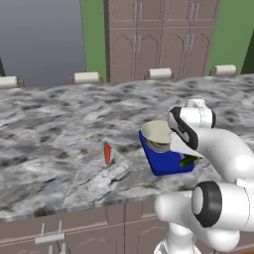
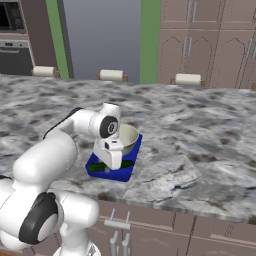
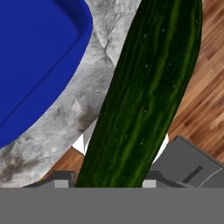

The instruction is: Place the two vegetables and bowl onto the tray for setting up a vegetable dip station.

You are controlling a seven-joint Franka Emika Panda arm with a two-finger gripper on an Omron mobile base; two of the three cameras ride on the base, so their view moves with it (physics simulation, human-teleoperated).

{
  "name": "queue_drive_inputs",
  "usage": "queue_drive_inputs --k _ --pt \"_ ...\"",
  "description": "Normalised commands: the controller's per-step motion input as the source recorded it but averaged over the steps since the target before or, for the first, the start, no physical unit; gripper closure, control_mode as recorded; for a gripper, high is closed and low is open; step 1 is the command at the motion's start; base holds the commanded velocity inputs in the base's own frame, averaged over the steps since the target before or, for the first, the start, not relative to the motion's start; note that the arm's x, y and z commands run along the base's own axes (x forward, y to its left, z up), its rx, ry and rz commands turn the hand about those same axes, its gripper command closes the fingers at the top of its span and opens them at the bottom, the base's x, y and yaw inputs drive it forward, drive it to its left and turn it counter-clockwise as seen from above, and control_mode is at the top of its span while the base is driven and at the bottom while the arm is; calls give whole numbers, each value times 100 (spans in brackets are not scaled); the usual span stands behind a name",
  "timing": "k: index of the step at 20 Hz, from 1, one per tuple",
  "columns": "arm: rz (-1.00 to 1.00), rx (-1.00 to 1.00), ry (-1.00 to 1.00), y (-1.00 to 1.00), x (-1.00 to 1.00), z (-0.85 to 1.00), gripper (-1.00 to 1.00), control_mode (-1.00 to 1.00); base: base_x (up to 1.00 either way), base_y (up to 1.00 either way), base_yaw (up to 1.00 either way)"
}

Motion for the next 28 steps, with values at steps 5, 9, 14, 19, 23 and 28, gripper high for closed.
queue_drive_inputs --k 5,9,14,19,23,28 --pt "-9 0 0 10 14 -4 100 -100 0 0 0" --pt "-6 0 0 8 13 -3 100 -100 0 0 0" --pt "-4 0 0 15 10 -3 100 -100 0 0 0" --pt "-5 2 0 19 3 -5 100 -100 0 0 0" --pt "-7 1 -1 19 3 -5 100 -100 0 0 0" --pt "-10 1 -1 12 8 -8 100 -100 0 0 0"
